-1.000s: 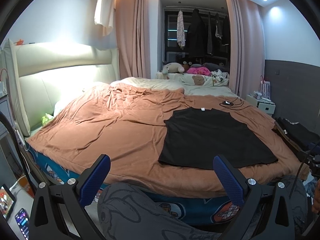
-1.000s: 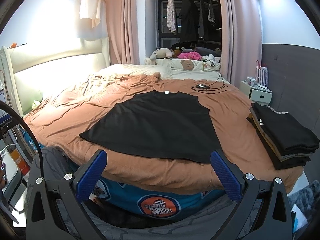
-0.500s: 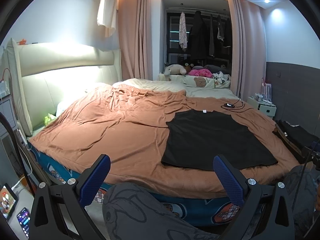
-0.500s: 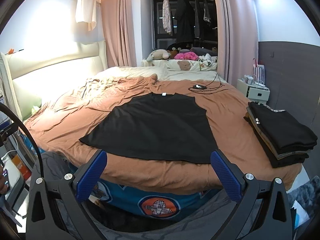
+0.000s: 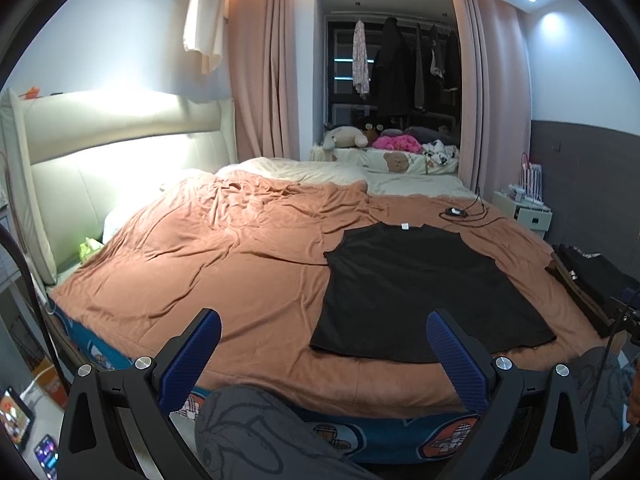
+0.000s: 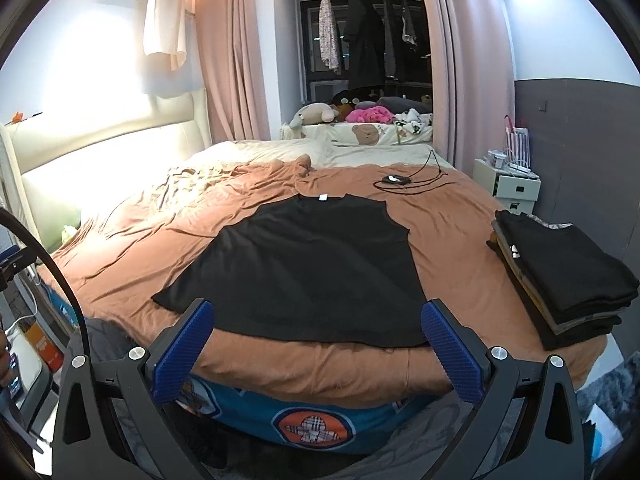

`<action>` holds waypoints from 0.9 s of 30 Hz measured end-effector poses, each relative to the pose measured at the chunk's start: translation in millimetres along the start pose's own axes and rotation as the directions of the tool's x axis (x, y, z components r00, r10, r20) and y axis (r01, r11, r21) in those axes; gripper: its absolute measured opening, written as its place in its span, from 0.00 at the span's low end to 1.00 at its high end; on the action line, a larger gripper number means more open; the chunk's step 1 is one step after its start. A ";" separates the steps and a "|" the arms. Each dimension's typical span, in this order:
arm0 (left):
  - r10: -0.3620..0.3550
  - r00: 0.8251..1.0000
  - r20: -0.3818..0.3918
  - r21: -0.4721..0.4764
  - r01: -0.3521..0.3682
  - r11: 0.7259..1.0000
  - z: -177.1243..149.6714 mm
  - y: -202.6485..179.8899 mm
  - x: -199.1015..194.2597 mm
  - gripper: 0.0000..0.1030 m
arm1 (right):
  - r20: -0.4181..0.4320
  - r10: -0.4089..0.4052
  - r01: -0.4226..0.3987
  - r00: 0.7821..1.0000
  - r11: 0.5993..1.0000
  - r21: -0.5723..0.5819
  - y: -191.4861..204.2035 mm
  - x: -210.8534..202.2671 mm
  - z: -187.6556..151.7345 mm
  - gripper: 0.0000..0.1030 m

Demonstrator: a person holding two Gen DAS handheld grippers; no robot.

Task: Fold small clothes
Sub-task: 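Lower both tools toward the black shirt's hem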

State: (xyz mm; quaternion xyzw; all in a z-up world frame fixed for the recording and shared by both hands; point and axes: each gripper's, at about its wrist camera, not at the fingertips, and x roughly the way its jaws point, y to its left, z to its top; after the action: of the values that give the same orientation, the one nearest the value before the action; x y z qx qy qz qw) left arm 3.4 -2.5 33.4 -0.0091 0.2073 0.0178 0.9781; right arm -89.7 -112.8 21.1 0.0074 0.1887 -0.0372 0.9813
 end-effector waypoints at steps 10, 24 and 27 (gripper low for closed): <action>0.007 0.996 -0.089 -0.020 -0.009 1.000 16.0 -2.0 70.6 1.00 | -0.050 -0.020 0.023 0.999 0.998 0.058 -15.4 55.5 16.3 1.00; -0.015 0.953 -0.303 0.009 0.019 1.000 -6.8 -25.2 161.9 1.00 | -0.199 -0.067 0.097 0.978 0.984 0.147 -47.4 127.0 29.4 1.00; 0.003 0.943 -0.332 0.034 0.009 0.999 -10.9 -28.8 173.0 1.00 | -0.227 -0.080 0.117 0.970 0.981 0.154 -50.1 136.2 30.6 1.00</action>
State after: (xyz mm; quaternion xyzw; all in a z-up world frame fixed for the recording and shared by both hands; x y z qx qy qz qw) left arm 158.1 -26.1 -46.5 0.0049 0.3692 0.0110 0.9293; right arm 43.9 -173.2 -1.0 0.0840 0.2925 -0.1007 0.9472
